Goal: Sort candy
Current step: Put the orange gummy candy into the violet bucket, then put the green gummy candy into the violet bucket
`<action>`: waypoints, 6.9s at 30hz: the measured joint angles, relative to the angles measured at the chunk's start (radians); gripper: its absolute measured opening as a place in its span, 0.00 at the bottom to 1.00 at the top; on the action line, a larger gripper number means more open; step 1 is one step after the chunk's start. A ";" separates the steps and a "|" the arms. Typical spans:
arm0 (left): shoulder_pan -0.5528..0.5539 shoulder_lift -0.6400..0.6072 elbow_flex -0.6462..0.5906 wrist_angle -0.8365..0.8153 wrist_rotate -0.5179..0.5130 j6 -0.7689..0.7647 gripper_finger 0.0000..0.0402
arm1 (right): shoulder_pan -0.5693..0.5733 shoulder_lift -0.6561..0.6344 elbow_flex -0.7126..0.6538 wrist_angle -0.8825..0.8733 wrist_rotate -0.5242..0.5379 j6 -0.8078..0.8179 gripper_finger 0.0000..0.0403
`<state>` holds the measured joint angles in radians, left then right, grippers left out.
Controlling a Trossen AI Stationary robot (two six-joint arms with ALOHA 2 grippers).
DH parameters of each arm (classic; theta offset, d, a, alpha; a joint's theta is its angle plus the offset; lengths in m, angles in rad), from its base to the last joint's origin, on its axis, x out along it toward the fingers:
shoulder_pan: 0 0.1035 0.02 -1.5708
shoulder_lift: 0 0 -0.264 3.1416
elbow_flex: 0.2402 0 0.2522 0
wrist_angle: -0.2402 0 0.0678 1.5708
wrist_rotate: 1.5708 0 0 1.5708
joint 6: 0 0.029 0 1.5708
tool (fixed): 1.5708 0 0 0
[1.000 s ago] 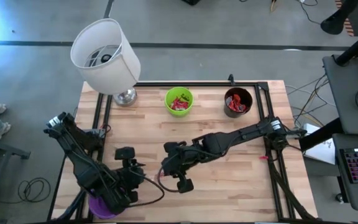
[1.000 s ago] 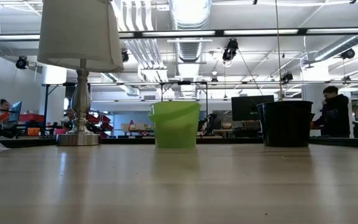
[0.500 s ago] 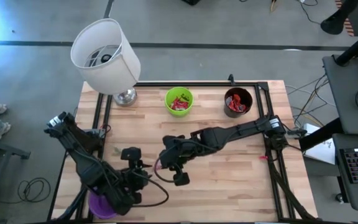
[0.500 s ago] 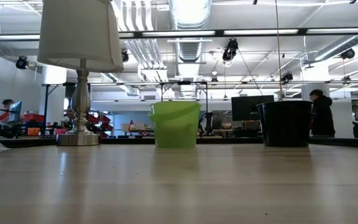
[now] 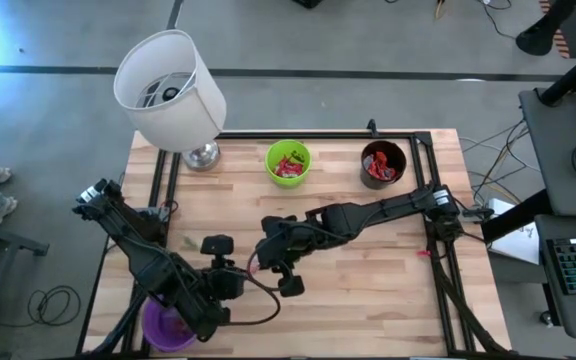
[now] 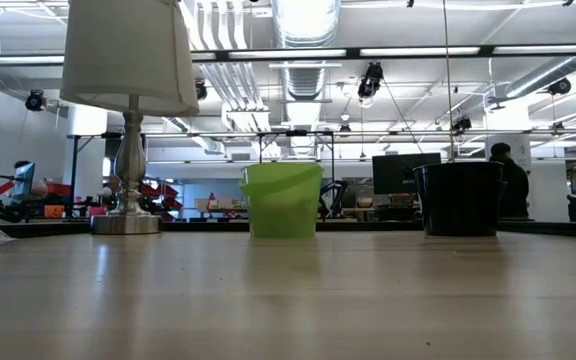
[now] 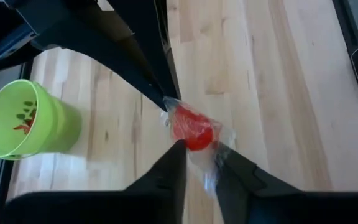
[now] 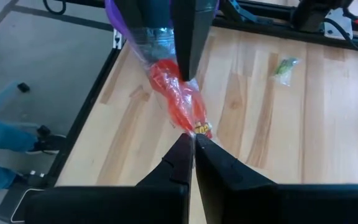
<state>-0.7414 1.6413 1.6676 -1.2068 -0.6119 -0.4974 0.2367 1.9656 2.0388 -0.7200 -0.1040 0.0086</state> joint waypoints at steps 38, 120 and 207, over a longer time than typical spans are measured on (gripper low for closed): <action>0.000 -0.003 0.089 -0.182 0.399 -0.189 0.00 | 0.001 0.000 -0.001 -0.094 0.000 0.130 0.40; 0.144 -0.531 -0.694 -0.303 0.359 -0.886 0.39 | -0.202 0.000 -0.064 -0.315 -0.001 0.019 0.40; 0.398 -0.398 -1.007 0.048 0.612 -0.023 0.40 | -0.231 0.000 -0.065 -0.322 -0.009 -0.114 0.40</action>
<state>-0.3431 1.2430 0.6609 -1.1587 0.0002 -0.5205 0.0059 1.9652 1.9740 -1.0417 -0.1131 -0.1051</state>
